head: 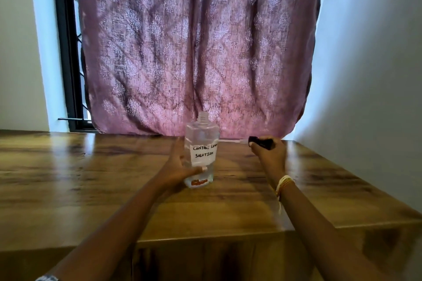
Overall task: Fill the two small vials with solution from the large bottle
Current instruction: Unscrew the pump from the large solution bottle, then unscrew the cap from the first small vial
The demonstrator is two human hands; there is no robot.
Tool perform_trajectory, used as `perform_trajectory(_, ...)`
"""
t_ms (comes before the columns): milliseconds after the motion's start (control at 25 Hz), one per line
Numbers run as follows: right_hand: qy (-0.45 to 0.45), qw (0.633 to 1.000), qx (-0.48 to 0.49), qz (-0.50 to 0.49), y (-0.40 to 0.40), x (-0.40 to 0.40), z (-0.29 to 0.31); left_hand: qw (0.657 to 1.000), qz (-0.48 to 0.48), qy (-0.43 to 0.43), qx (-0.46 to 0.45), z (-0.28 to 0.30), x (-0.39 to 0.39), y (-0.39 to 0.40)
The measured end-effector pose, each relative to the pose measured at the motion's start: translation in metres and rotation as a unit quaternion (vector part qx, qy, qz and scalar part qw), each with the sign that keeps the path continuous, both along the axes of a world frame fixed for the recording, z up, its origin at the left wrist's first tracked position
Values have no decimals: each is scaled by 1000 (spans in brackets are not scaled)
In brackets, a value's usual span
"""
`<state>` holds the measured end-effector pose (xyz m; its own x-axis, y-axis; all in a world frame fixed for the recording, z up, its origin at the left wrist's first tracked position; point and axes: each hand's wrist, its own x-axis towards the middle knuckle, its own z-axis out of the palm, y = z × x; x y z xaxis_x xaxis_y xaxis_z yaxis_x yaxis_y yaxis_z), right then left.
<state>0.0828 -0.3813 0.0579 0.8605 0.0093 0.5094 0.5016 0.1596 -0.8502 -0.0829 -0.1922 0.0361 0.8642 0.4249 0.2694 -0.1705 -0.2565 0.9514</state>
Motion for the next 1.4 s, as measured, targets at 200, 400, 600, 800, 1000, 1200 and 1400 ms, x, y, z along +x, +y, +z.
perform_trajectory(200, 82, 992, -45, -90, -33, 19, -33, 991, 69, 46, 104, -24, 9, 3)
perform_trajectory(400, 117, 979, -103, -133, -71, 39, -45, 990, 46, 46, 126, -26, 29, -16)
perform_trajectory(600, 147, 963, -191, -120, -108, 45, -47, 994, 2, 36, 99, -23, 62, -55)
perform_trajectory(800, 174, 960, -213, -55, -124, 40, -43, 994, -15, 48, 95, -21, 101, -86)
perform_trajectory(1000, 199, 971, -130, -21, -129, 54, -45, 992, -21, 53, 114, -22, 128, -106)
perform_trajectory(1200, 240, 966, -76, -55, -127, 76, -52, 989, -43, 67, 124, -22, 137, -110)
perform_trajectory(1400, 87, 973, -21, -211, -115, 37, -52, 983, -59, 77, 156, -22, 119, -96)
